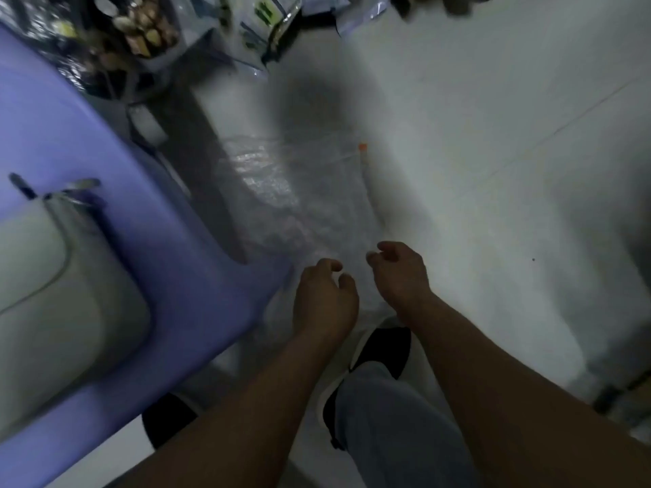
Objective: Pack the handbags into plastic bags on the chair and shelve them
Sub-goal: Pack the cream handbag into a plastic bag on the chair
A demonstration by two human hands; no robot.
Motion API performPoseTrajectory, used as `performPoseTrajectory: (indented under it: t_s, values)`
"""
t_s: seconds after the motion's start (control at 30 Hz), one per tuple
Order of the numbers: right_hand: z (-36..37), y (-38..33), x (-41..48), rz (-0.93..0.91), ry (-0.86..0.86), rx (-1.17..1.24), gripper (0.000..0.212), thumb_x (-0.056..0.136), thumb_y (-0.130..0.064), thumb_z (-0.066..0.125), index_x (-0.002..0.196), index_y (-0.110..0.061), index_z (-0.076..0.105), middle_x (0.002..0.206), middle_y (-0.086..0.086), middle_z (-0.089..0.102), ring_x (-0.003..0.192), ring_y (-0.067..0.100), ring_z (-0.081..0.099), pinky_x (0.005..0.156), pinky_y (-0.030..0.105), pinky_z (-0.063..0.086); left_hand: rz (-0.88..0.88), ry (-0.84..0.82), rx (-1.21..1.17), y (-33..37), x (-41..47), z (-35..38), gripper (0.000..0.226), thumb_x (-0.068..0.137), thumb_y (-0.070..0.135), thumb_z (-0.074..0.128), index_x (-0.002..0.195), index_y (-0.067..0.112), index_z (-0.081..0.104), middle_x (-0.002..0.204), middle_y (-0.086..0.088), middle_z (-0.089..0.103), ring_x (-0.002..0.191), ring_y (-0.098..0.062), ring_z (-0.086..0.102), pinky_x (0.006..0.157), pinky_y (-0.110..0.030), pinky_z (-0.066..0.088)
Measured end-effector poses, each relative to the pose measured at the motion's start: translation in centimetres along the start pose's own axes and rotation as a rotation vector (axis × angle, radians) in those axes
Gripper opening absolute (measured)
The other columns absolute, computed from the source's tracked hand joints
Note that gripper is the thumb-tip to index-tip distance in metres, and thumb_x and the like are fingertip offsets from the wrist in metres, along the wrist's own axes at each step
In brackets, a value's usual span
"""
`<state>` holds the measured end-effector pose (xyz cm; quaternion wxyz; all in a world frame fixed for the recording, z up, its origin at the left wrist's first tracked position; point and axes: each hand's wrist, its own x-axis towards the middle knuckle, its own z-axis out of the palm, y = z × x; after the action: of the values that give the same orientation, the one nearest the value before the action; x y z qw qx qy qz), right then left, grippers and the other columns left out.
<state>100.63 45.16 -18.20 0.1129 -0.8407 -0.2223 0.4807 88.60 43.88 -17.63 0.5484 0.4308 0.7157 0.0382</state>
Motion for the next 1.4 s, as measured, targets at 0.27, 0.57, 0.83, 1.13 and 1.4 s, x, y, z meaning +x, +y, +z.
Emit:
performPoseTrajectory:
  t_s: [0.27,0.57,0.83,1.13,1.4]
  values:
    - [6.0,2.7,6.6,-0.043,-0.049,-0.091,0.05,0.095,-0.03,0.064,0.143,-0.024,0.053,0.15,0.008,0.046,0.125,0.026,0.057,0.103,0.035,0.048,-0.038,0.082,-0.128,-3.2,5.0,4.0,0.028,0.101,0.027,0.048,0.127,0.021,0.058,0.129,-0.001,0.057,0.111,-0.014,0.058,0.095,-0.034,0.05]
    - [6.2,0.8,4.5,-0.086,0.142,-0.133,0.043,0.091,-0.01,0.056,0.132,-0.02,0.045,0.121,0.006,0.053,0.09,0.021,0.055,0.07,0.023,0.039,-0.056,0.129,-0.164,-3.7,4.6,1.7,0.027,0.099,0.028,0.05,0.125,0.024,0.058,0.129,-0.004,0.058,0.11,-0.02,0.06,0.094,-0.043,0.053]
    - [3.7,-0.9,1.2,0.075,0.215,-0.198,0.031,0.097,-0.011,0.049,0.124,-0.011,0.064,0.124,0.011,0.066,0.114,0.029,0.059,0.083,0.026,0.04,-0.055,0.114,-0.181,-1.7,1.7,-0.8,0.026,0.1,0.026,0.052,0.124,0.021,0.059,0.129,-0.005,0.058,0.109,-0.019,0.059,0.092,-0.036,0.052]
    - [-0.2,-4.4,-4.9,0.058,0.411,0.178,0.039,0.101,-0.03,0.037,0.077,-0.007,0.059,0.076,0.004,0.057,0.08,0.029,0.057,0.072,0.038,0.047,-0.203,0.003,-0.396,2.9,-3.1,-4.5,0.036,0.097,0.052,0.051,0.113,0.021,0.061,0.122,0.003,0.061,0.113,-0.017,0.057,0.096,-0.027,0.041]
    - [-4.1,-11.6,-17.5,0.154,-0.026,0.726,0.026,0.094,-0.003,0.054,0.074,-0.02,0.051,0.066,-0.003,0.048,0.048,0.006,0.054,0.045,0.014,0.044,-0.393,-0.14,-0.651,11.6,-10.6,-14.1,0.101,0.075,0.088,0.045,0.153,0.027,0.029,0.148,-0.006,0.044,0.125,-0.031,0.05,0.106,-0.05,0.041]
